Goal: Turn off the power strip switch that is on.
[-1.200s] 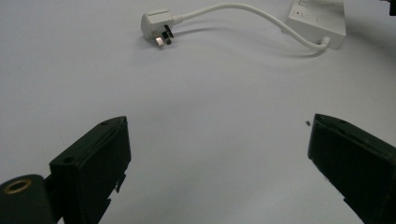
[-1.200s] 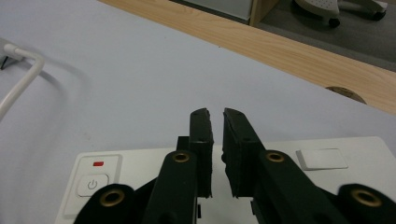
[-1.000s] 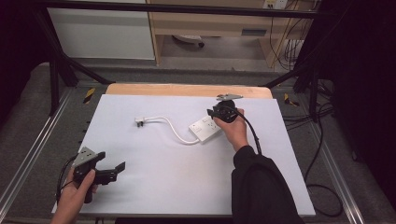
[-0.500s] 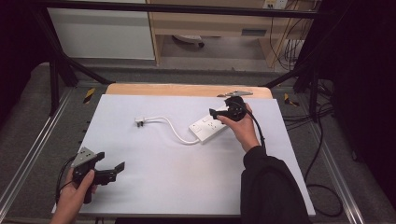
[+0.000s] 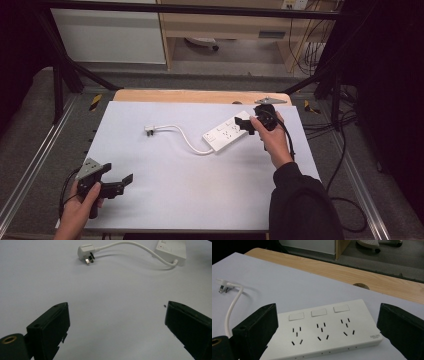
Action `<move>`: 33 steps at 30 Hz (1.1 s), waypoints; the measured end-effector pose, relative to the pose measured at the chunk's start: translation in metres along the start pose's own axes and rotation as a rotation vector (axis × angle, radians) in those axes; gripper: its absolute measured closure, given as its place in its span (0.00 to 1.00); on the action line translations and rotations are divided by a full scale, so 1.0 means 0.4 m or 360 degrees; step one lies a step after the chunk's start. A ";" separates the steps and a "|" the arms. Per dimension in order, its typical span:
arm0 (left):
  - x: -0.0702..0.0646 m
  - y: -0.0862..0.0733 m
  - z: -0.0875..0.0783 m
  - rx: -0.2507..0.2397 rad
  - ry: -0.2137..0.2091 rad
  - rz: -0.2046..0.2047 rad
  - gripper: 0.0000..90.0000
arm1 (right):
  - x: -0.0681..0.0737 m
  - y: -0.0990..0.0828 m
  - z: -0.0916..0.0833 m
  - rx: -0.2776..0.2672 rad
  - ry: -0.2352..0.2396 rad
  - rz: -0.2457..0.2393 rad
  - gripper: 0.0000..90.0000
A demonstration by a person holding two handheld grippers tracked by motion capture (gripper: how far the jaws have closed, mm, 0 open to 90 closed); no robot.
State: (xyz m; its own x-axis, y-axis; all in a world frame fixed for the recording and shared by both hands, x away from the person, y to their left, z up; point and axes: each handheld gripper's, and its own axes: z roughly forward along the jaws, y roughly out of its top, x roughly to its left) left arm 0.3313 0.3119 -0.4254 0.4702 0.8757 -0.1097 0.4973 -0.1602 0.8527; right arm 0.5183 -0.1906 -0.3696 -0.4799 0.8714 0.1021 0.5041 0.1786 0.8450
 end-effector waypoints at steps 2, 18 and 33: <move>0.000 0.000 0.000 0.0000 0.0001 -0.0002 0.06 | -0.005 -0.005 -0.017 -0.0007 -0.0003 0.0003 0.05; 0.000 -0.003 -0.003 -0.0001 0.0007 -0.0011 0.06 | -0.036 -0.095 -0.157 -0.0097 -0.0074 -0.0008 0.05; 0.000 -0.006 -0.005 -0.0006 0.0017 -0.0023 0.06 | -0.045 -0.205 -0.243 -0.0174 -0.0104 0.0044 0.07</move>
State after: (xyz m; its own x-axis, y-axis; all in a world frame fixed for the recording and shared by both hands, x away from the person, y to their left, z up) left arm 0.3285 0.3130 -0.4262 0.4550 0.8828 -0.1168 0.5011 -0.1454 0.8531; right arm 0.4156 -0.2653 -0.3896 -0.4172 0.9039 0.0948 0.4337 0.1063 0.8948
